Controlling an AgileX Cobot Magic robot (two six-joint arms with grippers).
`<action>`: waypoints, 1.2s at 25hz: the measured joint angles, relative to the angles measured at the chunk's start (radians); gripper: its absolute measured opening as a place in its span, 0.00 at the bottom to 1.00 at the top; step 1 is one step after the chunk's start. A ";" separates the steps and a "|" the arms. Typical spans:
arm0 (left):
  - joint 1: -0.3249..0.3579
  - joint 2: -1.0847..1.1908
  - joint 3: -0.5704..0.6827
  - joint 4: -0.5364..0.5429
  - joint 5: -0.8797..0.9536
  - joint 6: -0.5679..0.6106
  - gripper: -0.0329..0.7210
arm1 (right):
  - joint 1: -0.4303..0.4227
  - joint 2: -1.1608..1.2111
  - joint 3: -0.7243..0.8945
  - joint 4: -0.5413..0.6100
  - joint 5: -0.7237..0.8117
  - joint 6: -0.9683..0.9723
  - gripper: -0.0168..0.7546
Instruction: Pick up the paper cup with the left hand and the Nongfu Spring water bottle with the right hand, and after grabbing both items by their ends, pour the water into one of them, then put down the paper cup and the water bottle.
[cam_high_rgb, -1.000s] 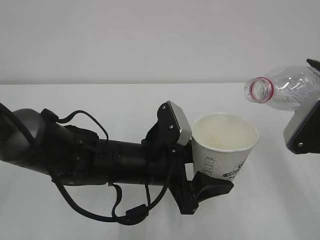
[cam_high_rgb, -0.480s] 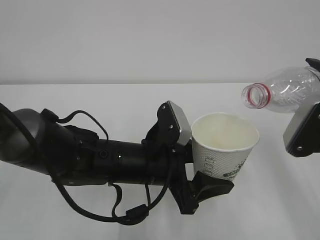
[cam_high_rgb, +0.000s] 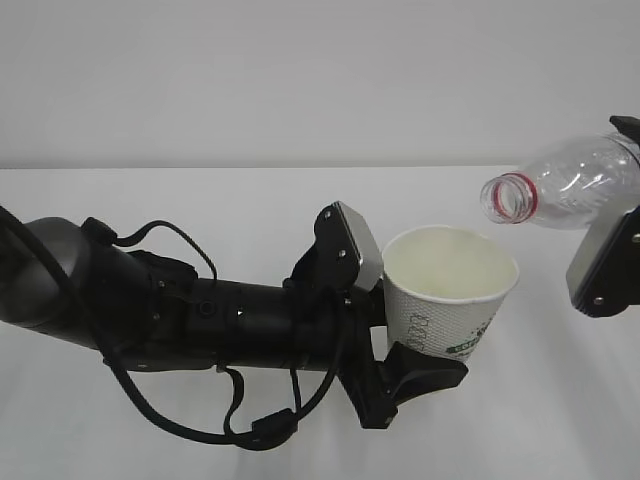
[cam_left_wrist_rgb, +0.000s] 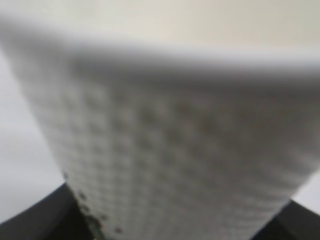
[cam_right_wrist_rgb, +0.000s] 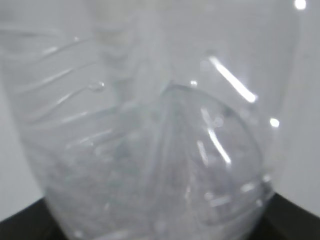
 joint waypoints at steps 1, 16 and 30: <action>0.000 0.000 0.000 0.000 0.000 0.000 0.73 | 0.000 0.000 0.000 0.000 0.000 -0.005 0.66; 0.000 0.000 0.000 0.036 -0.014 0.000 0.73 | 0.000 0.000 0.000 0.000 -0.004 -0.054 0.66; 0.000 0.000 0.000 0.038 -0.014 0.000 0.73 | 0.000 0.000 0.000 0.000 -0.006 -0.064 0.66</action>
